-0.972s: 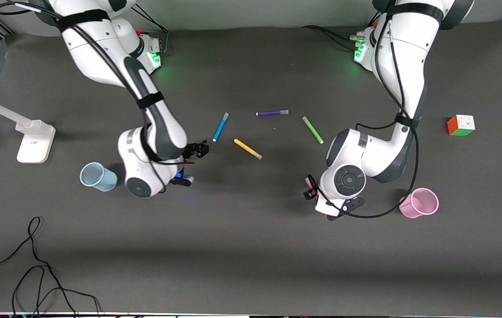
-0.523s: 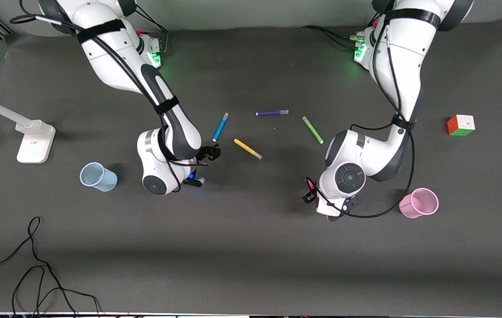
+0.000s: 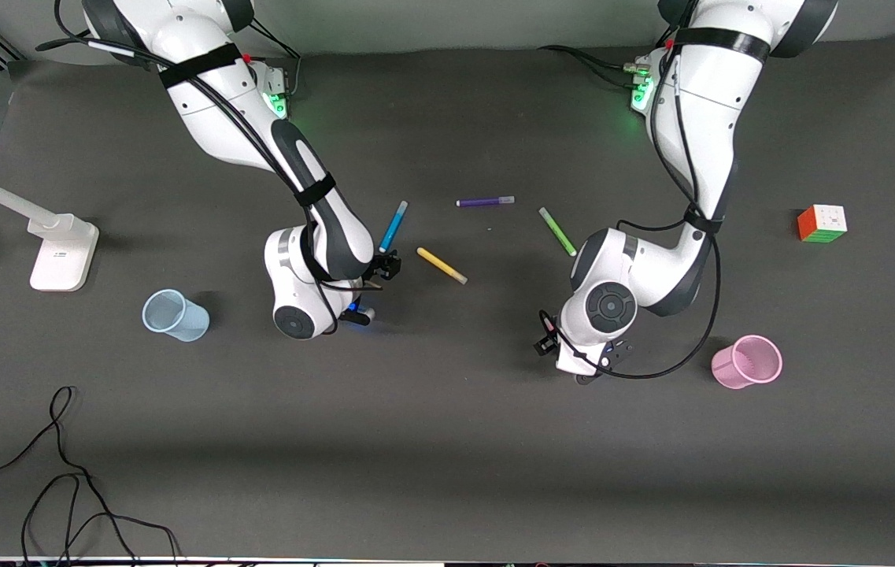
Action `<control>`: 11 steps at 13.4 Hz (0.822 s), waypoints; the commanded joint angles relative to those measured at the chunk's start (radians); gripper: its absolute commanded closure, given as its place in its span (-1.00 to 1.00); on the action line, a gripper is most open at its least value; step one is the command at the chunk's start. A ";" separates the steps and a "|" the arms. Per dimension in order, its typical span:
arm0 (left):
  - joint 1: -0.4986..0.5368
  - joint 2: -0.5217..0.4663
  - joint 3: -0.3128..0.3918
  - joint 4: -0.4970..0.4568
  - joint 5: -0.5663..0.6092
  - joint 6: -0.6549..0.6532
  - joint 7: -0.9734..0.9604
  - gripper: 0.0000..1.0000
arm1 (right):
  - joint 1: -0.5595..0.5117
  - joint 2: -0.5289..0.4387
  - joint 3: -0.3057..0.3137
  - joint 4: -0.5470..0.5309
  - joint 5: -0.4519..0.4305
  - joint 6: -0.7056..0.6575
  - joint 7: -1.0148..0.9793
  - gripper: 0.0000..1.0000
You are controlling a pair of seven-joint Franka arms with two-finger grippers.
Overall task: Place pink and blue markers in matching cups
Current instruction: 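Reach the right gripper to the blue marker while the left gripper reaches the pink marker, then close the right gripper on the blue marker while the left gripper grasps the pink marker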
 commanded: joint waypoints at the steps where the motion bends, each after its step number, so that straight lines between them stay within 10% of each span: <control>1: -0.014 -0.014 0.009 -0.021 -0.009 0.017 -0.017 -0.17 | 0.052 -0.014 -0.013 -0.035 0.063 0.036 0.016 -0.69; 3: -0.014 -0.014 0.009 -0.022 -0.009 0.017 -0.019 -0.16 | 0.053 -0.016 -0.013 -0.049 0.075 0.053 0.016 -0.49; 11: -0.014 -0.016 0.009 -0.022 -0.009 0.017 -0.019 1.00 | 0.050 -0.017 -0.013 -0.052 0.077 0.059 0.002 0.89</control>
